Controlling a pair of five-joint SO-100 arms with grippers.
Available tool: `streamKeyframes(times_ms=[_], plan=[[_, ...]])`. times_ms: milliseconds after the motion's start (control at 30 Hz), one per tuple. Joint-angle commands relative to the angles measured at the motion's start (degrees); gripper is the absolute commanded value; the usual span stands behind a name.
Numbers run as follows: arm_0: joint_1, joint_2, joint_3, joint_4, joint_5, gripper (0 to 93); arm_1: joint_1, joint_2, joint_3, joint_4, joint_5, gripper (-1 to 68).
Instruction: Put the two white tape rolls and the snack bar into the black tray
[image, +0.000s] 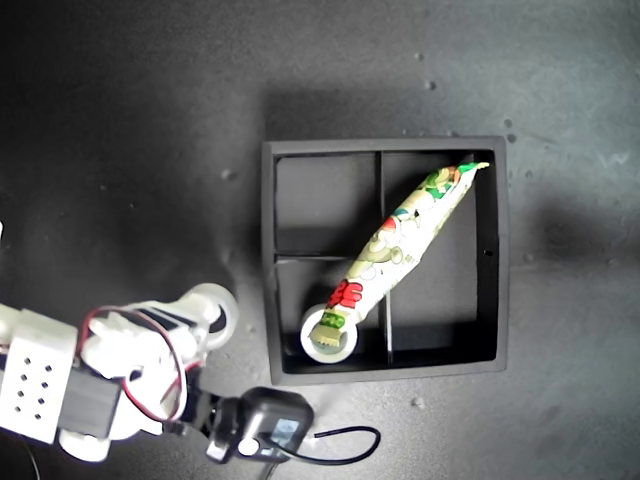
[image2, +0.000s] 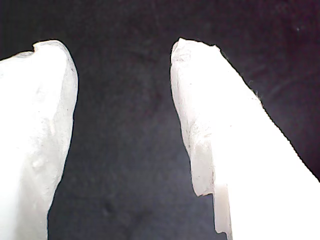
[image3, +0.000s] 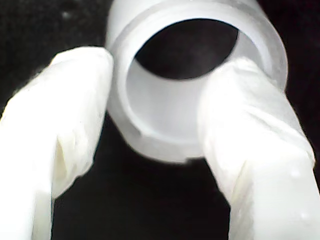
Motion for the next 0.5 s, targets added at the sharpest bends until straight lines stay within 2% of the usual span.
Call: streamKeyframes(times_ms=[0,467], plan=[[0.6,-0.1,-3.2,-0.9,-1.1,12.4,0.4,0.5,-0.1,-1.1,-0.2,11.9],[2.7,-3.9,-6.7,-1.1,-0.7,14.9,0.7,0.5,0.4,-1.3,-0.4,12.0]])
